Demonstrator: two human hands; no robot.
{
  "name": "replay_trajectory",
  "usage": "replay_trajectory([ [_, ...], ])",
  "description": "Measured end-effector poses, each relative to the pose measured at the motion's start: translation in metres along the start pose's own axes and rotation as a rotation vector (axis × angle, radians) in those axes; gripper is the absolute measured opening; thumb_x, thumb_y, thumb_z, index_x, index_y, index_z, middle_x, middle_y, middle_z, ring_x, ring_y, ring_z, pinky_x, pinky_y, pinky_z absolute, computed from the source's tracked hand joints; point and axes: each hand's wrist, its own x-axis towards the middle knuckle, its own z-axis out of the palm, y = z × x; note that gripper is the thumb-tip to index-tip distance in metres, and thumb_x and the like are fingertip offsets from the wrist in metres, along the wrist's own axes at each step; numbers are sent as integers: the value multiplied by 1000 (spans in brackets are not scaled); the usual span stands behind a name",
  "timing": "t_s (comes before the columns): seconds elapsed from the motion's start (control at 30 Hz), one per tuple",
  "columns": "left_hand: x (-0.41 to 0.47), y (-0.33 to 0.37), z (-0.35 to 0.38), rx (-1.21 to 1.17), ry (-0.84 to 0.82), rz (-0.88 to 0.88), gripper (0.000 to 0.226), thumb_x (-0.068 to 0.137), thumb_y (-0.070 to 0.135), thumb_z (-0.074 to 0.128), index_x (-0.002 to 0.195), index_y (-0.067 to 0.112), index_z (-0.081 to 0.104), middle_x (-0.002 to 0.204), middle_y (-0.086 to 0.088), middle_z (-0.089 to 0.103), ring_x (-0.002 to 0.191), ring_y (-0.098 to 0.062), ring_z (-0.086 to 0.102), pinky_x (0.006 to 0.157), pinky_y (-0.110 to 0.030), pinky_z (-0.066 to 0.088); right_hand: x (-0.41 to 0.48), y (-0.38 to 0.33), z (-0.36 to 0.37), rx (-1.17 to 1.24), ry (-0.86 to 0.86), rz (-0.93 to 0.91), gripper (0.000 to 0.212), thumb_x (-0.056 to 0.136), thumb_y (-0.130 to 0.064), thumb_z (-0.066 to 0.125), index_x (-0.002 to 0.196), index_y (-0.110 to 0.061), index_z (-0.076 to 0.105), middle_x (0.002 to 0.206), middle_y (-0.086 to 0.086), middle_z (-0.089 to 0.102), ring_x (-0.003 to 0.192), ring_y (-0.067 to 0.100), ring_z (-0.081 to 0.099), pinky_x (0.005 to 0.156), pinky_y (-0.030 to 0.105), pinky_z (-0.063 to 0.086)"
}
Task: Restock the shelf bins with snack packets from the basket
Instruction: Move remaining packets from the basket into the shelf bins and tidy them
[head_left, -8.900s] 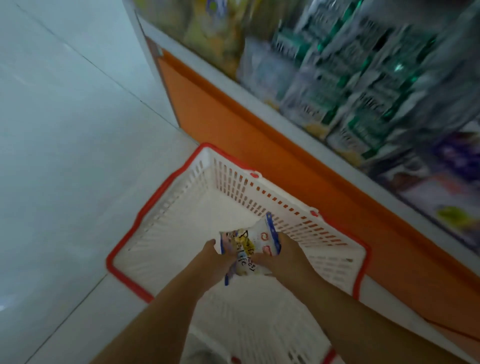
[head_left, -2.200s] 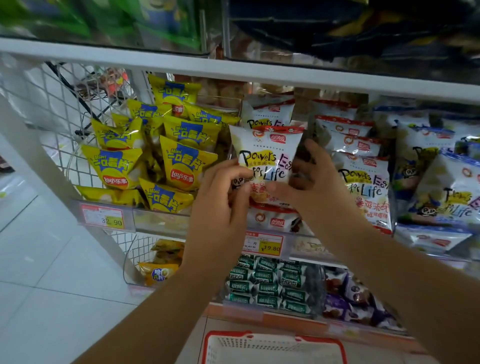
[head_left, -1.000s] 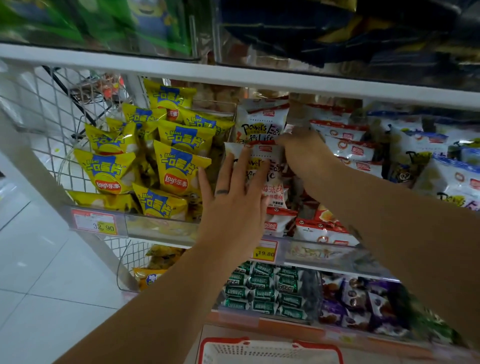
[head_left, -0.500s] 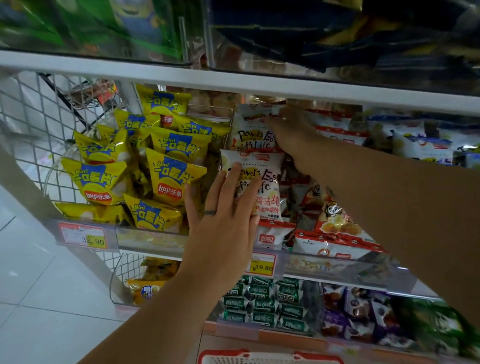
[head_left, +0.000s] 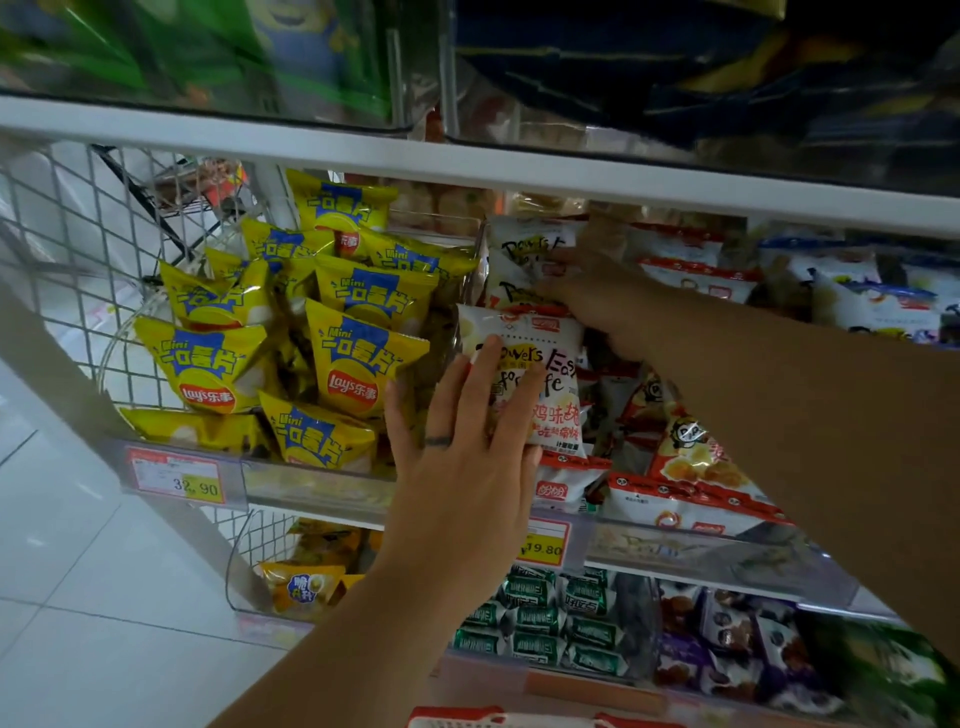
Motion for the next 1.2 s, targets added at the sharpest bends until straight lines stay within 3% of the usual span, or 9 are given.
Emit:
replay_trajectory([
  [0.1,1,2,-2,8,0,-9,56,94,41,39,148,26,33,155,-12,32,140,-33,36,110,-70,19,-13,-10,0,-89,-31,-47,60,94,-33,61,146,-20,36,130,2,56,103,18,60,94,27,52],
  [0.17,1,3,-2,10,-9,-13,57,94,42,38,148,26,34,156,-12,31,141,-33,34,109,-70,19,-31,-17,-4,-45,16,-79,39,98,-32,54,135,-23,43,96,-14,54,73,-2,51,61,-2,43],
  [0.27,-2,3,-2,-2,-18,-1,55,94,40,35,147,26,33,157,-12,29,144,-32,31,108,-70,21,-57,-11,-4,32,63,-81,20,100,-26,52,119,-29,49,90,-22,51,55,-12,43,40,1,36],
  [0.37,-1,0,-1,-6,-8,7,53,94,38,34,145,26,37,157,-12,31,143,-31,34,108,-70,23,-65,2,8,122,33,-59,42,100,-29,52,141,-21,46,110,-10,59,70,-5,49,53,12,43],
  [0.5,1,-2,-1,10,12,4,53,94,37,34,146,26,37,156,-11,33,138,-28,41,110,-69,21,-68,1,24,223,57,-54,38,99,-29,53,135,-16,54,85,-15,52,67,0,49,61,9,41],
  [0.67,2,-3,0,-3,7,21,52,94,37,36,145,27,35,155,-7,35,137,-27,43,110,-69,19,-75,13,21,153,107,-67,59,94,-41,58,148,-35,34,141,-2,45,120,19,53,95,33,48],
  [0.77,0,-4,-4,-30,13,29,51,94,37,36,144,26,38,154,-7,36,137,-26,42,109,-68,20,-95,24,21,25,114,-170,57,97,-36,53,149,-37,30,154,-3,32,126,16,48,88,20,44],
  [0.9,-7,-7,-9,-67,12,47,51,96,38,33,146,26,37,156,-6,34,145,-27,31,111,-67,17,-114,35,25,-79,23,-186,53,101,-16,46,150,-32,31,152,-7,31,83,-3,54,59,-4,40],
  [1.2,-13,-13,0,56,-48,78,59,95,38,39,152,26,30,161,-5,25,147,-25,25,110,-68,16,-122,43,30,-240,-5,-243,68,100,-12,50,154,-37,18,162,-8,9,148,17,21,105,15,26],
])
